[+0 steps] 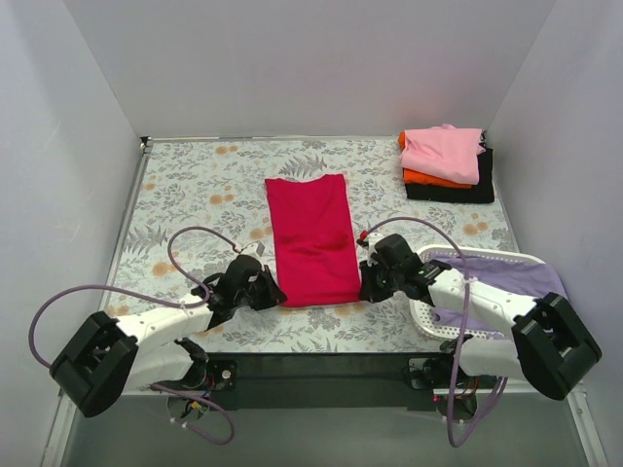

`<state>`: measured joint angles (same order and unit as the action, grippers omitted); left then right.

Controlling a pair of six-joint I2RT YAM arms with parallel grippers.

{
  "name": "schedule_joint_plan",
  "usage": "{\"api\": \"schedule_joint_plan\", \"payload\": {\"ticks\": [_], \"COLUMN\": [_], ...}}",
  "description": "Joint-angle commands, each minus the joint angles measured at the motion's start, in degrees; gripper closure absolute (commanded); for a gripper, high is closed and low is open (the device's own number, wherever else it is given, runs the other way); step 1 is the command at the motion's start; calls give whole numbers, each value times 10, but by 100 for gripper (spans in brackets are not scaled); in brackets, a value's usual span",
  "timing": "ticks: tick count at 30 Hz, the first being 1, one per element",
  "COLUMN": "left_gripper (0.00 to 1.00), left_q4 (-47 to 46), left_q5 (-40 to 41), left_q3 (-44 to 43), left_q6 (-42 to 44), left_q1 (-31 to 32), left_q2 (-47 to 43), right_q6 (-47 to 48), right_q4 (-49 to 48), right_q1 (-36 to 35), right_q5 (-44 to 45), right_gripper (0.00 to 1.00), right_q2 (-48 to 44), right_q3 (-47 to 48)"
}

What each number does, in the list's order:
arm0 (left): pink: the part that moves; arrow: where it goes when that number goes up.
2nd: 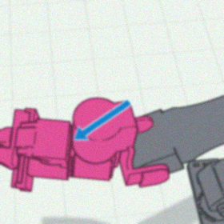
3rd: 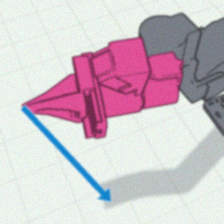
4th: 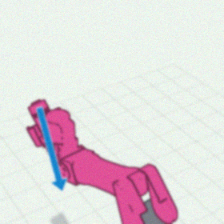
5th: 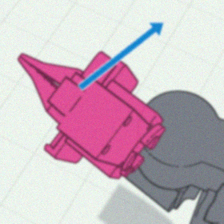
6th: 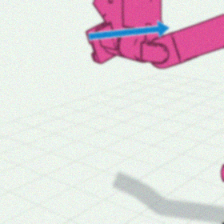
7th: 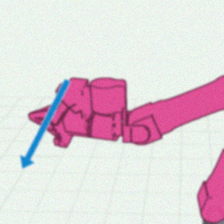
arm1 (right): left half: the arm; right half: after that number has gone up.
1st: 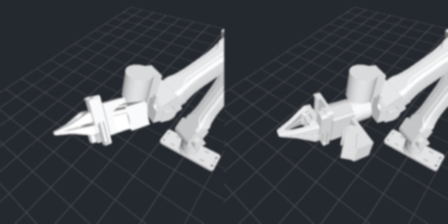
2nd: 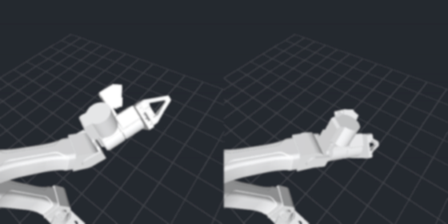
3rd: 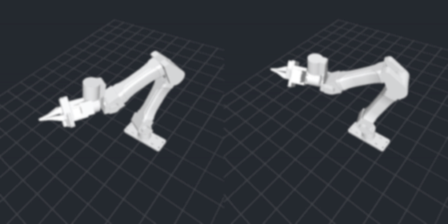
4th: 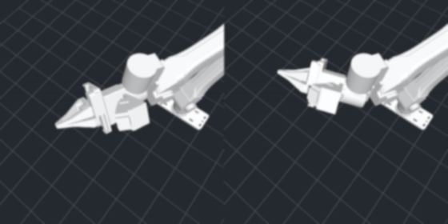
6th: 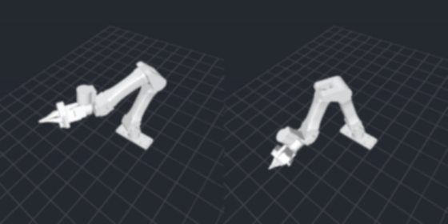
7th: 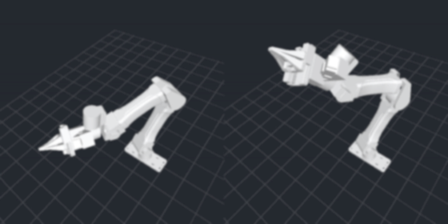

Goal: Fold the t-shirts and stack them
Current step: Fold the tshirt

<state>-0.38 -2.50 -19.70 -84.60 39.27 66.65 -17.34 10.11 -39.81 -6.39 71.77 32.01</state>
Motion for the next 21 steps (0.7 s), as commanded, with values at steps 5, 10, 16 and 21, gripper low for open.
{"api": "schedule_joint_plan", "payload": {"ticks": [5, 10, 16, 21], "left_gripper": [100, 100, 100, 100], "left_q4": [137, 139, 174, 209], "left_q5": [-25, -15, 0, -7], "left_q3": [11, 12, -2, -13], "left_q6": [-39, -82, -130, -144], "left_q1": [48, 118, 201, 237], "left_q2": [-94, -65, -52, -76], "right_q6": [5, 1, -10, -8], "right_q4": [108, 126, 178, 244], "right_q1": [-18, -40, -79, -113], "right_q5": [-51, -66, -93, -108], "right_gripper": [99, 99, 99, 99], "right_q2": [-80, -91, -112, -115], "right_q3": [-9, -12, -11, 28]}}
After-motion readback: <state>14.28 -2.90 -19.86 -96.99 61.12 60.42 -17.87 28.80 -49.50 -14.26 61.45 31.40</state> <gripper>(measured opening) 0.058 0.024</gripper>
